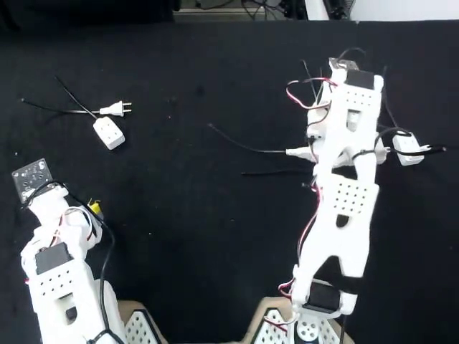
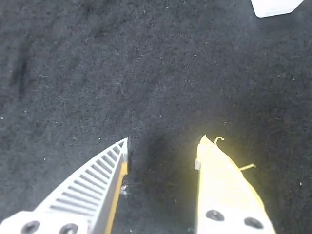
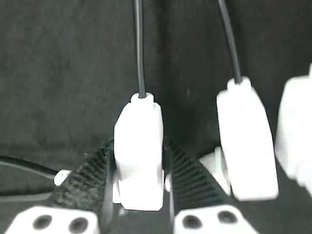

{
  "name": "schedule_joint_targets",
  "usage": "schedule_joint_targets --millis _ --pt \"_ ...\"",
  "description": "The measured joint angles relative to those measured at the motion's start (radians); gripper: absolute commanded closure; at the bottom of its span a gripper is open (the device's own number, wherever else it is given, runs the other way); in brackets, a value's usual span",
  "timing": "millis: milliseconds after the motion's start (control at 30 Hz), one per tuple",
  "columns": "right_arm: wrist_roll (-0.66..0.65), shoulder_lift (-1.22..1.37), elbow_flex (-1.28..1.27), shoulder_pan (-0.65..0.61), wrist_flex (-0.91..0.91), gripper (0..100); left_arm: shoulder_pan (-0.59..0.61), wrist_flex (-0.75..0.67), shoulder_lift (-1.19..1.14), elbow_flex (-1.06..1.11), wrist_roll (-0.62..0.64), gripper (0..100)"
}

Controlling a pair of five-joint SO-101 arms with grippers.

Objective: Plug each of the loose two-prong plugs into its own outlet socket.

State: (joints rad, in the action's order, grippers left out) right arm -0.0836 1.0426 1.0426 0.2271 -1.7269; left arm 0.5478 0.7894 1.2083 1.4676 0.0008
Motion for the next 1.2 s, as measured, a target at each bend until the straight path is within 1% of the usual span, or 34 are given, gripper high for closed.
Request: schedule_joint_targets --millis 167,300,400,467,600,633,767,900,1067,1200 --pt "0.000 0.129 0.192 0.000 -0.005 98.6 0.000 0.000 0.000 0.000 0.000 77" --pt "0.000 0.137 0.224 0.035 -0.005 98.6 0.000 0.000 0.000 0.000 0.000 77" --pt "-0.046 0.137 0.224 0.049 -0.005 98.2 0.000 0.000 0.000 0.000 0.000 77" --pt "-0.097 0.137 0.224 0.051 -0.005 93.9 0.000 0.000 0.000 0.000 0.000 77" --pt "-0.161 0.120 0.190 0.051 -0.005 80.4 0.000 0.000 0.000 0.000 0.000 77" --pt "-0.166 0.106 0.161 0.049 -0.005 78.9 0.000 0.000 0.000 0.000 0.000 77" --pt "-0.173 0.044 0.037 0.048 -0.005 78.7 0.000 0.000 0.000 0.000 0.000 77" --pt "-0.173 -0.051 -0.011 0.023 -0.005 78.7 0.000 0.000 0.000 0.000 0.000 77" --pt "-0.173 -0.269 -0.094 -0.028 -0.005 78.7 0.000 0.000 0.000 0.000 0.000 77" --pt "-0.173 -0.494 -0.226 -0.077 -0.006 78.7 0.000 0.000 0.000 0.000 0.000 77"
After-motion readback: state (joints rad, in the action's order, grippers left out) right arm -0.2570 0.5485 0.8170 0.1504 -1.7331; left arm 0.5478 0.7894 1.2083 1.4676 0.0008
